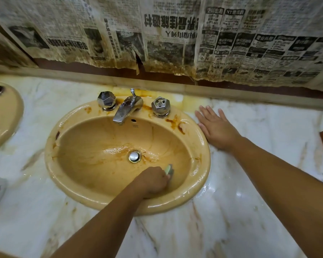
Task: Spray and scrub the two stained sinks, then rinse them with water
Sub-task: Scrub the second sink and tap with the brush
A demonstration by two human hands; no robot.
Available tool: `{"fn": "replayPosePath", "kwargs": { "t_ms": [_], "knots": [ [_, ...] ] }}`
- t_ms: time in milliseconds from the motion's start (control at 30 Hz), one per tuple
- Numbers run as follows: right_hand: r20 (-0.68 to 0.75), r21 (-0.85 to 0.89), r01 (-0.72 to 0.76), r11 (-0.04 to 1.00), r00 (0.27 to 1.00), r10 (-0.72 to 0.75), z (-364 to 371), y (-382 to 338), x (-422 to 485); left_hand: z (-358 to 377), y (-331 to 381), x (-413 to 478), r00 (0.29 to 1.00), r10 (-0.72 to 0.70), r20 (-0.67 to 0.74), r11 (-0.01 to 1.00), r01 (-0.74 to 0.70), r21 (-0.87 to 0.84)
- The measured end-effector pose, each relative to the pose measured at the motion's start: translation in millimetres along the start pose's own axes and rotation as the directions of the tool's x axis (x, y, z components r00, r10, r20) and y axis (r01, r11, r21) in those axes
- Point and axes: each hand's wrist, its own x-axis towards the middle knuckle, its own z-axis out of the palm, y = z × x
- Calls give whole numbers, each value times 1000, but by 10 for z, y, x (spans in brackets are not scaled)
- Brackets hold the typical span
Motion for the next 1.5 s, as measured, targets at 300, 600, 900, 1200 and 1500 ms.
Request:
{"fn": "replayPosePath", "kwargs": {
  "t_ms": [300,600,900,1200,1500],
  "knots": [
    [-22,17,157,988,987,-156,-24,58,461,-46,24,-74,996,77,35,970,-67,-233],
    [-95,18,130,991,987,-127,25,59,445,0,407,-142,989,27,-148,892,-90,-443],
    [-119,10,126,992,985,-124,36,51,443,-129,626,-25,980,-118,-163,824,5,-567],
    [-120,-9,120,993,986,-120,64,63,449,-132,639,253,942,-275,-192,722,71,-688],
    [-121,-9,107,994,987,-107,61,64,453,-204,572,383,931,-306,-197,703,82,-706]
  ]
}}
